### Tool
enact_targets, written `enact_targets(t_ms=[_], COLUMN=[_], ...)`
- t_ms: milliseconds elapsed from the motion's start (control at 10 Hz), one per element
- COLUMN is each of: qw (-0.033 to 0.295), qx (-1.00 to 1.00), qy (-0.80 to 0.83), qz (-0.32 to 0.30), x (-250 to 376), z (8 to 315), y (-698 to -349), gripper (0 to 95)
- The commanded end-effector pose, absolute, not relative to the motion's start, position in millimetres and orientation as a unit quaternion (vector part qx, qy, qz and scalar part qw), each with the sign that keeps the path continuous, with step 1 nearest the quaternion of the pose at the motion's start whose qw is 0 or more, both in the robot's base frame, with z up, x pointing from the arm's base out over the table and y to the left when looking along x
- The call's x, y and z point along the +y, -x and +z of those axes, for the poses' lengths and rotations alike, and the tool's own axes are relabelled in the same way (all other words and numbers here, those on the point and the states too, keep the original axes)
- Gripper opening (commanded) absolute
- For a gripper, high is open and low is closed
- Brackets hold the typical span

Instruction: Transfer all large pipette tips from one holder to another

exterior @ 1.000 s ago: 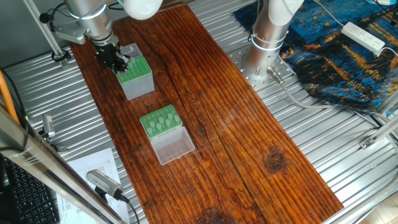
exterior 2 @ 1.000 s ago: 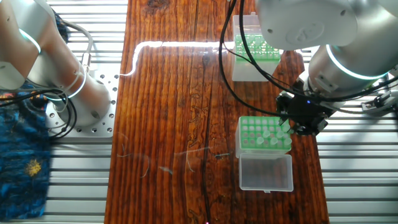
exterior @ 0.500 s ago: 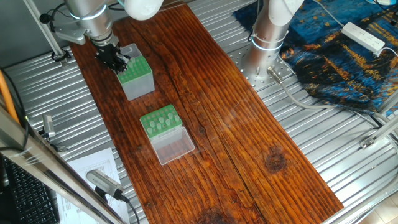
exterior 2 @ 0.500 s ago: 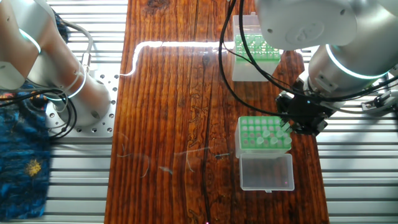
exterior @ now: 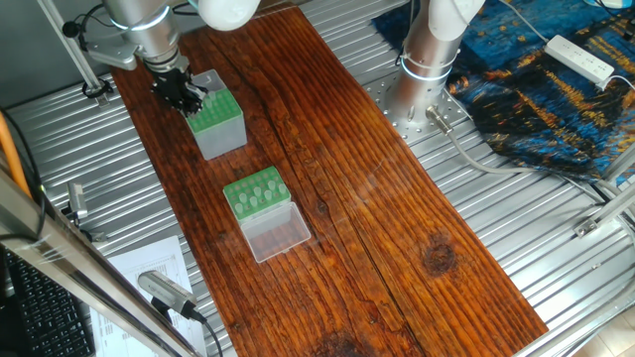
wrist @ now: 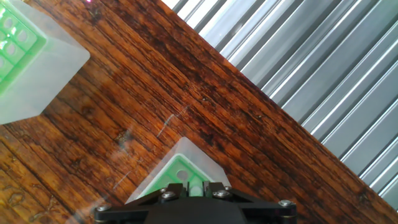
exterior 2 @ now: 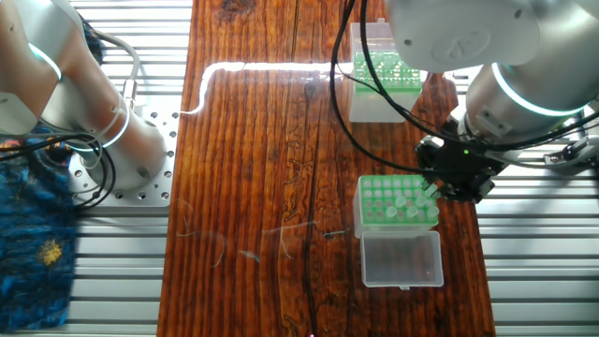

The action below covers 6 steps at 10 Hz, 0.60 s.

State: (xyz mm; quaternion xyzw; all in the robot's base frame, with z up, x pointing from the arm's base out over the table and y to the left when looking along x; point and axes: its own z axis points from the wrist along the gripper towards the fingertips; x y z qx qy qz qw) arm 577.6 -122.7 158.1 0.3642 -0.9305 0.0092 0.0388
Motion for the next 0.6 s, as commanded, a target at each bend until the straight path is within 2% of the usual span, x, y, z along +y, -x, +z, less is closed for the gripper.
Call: enact_targets(t_ms=[100, 600], qw=[0.043, 0.052], qx=[-0.930, -0.928], qy=[-0.365, -0.370], qz=[0.009, 0.005], x=[-122.2, -117.7], z=[160.9, 181.6], y=[-579.1, -580.6], gripper=[0.0, 0.0])
